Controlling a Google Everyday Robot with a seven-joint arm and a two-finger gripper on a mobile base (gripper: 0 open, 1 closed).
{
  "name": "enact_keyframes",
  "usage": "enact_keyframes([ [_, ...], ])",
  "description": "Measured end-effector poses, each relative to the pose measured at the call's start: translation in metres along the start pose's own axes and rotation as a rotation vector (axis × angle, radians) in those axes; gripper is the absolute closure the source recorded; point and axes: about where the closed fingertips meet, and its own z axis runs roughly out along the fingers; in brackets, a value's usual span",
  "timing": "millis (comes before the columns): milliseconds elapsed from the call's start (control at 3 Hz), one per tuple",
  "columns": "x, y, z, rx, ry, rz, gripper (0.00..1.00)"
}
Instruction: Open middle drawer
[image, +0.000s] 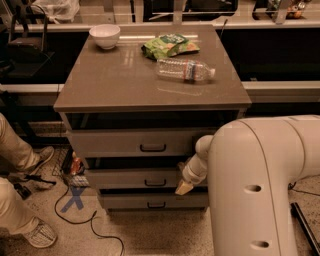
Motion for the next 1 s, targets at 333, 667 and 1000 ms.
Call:
enact_keyframes([
  [333,-0.0019,0.0000,-0.0044,0.000,0.000,0.000,0.72],
  [667,-0.0039,-0.0001,-0.0089,0.000,0.000,0.000,0.96],
  [1000,-0.0057,-0.0001,-0.0129,0.000,0.000,0.000,0.98],
])
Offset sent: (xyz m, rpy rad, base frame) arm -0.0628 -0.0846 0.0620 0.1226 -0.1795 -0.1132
